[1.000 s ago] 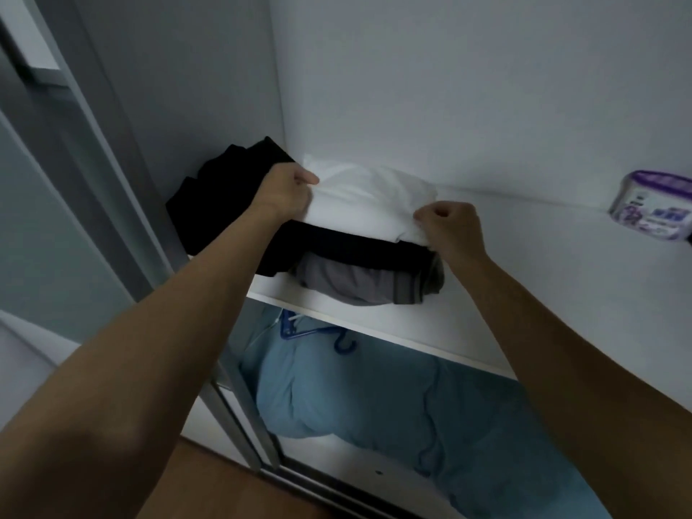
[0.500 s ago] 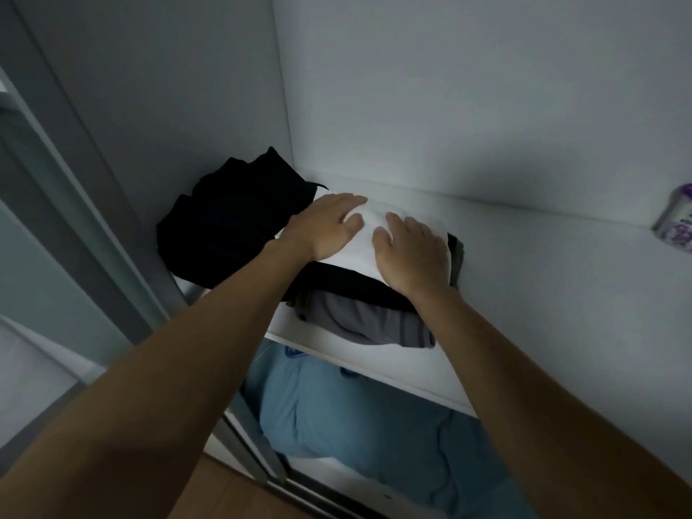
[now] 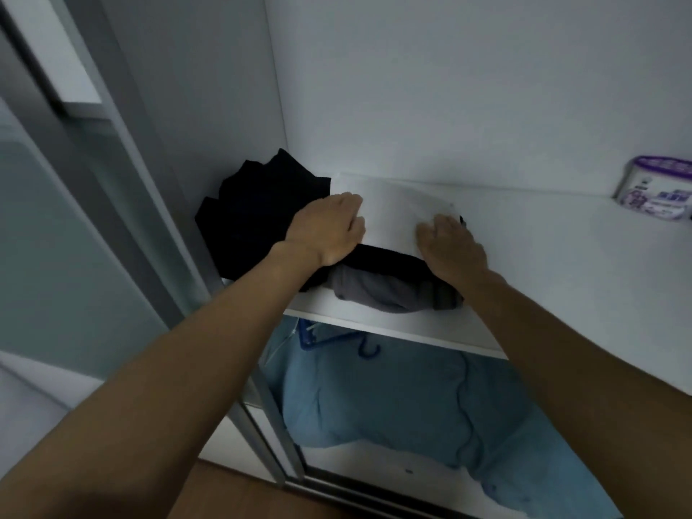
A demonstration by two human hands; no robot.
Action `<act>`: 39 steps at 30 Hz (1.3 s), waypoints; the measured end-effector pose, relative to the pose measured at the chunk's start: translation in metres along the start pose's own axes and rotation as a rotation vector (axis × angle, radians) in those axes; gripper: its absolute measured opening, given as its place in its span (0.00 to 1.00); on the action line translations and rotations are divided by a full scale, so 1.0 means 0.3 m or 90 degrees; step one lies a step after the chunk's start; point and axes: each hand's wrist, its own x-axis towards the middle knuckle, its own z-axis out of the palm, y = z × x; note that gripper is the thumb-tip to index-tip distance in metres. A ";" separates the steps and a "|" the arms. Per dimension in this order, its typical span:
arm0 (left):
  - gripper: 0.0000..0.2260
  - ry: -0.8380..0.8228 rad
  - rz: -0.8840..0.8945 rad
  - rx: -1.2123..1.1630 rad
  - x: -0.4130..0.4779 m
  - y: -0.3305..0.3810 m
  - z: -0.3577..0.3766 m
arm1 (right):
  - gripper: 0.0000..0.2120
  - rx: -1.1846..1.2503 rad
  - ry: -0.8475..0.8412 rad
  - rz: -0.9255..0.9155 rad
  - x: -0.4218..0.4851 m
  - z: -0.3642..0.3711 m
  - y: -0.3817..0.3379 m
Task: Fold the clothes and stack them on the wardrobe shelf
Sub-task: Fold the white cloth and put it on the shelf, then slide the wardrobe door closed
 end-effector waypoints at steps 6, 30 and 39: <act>0.24 0.197 -0.168 0.056 -0.155 -0.118 -0.039 | 0.27 -0.007 0.153 -0.151 -0.080 -0.002 -0.210; 0.43 -0.103 -0.347 -0.097 0.239 -0.339 0.195 | 0.58 -0.324 0.025 -0.127 0.364 0.165 -0.057; 0.41 -0.100 -0.370 -0.051 0.486 -0.388 0.302 | 0.56 -0.312 0.040 -0.147 0.691 0.204 0.015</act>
